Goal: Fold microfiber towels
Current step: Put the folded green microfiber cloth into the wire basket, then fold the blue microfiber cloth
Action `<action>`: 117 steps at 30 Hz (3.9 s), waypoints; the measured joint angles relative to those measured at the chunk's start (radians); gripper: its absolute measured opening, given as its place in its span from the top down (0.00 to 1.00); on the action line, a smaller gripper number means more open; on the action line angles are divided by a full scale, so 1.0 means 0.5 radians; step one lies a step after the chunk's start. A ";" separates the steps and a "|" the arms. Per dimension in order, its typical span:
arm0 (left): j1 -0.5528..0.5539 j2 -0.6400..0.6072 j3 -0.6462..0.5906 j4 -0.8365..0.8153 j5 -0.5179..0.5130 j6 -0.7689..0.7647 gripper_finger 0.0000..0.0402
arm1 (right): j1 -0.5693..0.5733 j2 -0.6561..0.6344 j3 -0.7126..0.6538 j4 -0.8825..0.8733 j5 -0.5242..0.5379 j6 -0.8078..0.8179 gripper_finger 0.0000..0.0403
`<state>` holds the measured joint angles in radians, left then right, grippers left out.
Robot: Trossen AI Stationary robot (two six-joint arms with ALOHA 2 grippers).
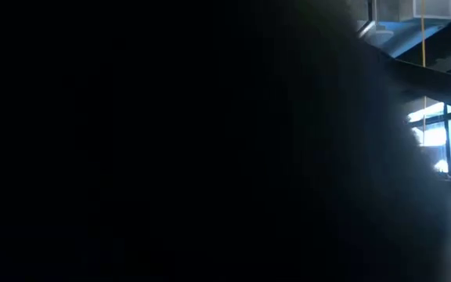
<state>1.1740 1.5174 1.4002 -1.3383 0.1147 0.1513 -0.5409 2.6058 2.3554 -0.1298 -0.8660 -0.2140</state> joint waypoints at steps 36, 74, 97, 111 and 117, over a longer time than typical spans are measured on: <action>-0.063 -0.197 -0.375 0.668 -0.386 -0.076 1.00 | 0.061 -0.407 -0.002 -0.090 1.033 0.376 0.68; -0.084 -0.091 -0.326 0.614 -0.363 -0.105 0.63 | 0.096 -1.124 0.001 -0.824 0.616 0.527 0.59; -0.980 -0.416 -0.273 0.052 0.367 -0.109 0.63 | 0.011 -1.122 -0.042 -2.620 0.460 0.139 0.59; -1.561 -0.770 -0.274 0.009 -0.175 -1.438 0.63 | 0.273 -1.074 -0.041 -2.487 0.832 0.052 0.59; -1.894 -0.890 -0.274 0.019 -0.442 -2.025 0.64 | 0.471 -0.939 -0.042 -2.488 0.968 0.097 0.59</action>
<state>0.2268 1.0722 1.2633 -1.3289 -0.1062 -0.8611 -0.3055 2.1363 2.3344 -1.3739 -0.3822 -0.1656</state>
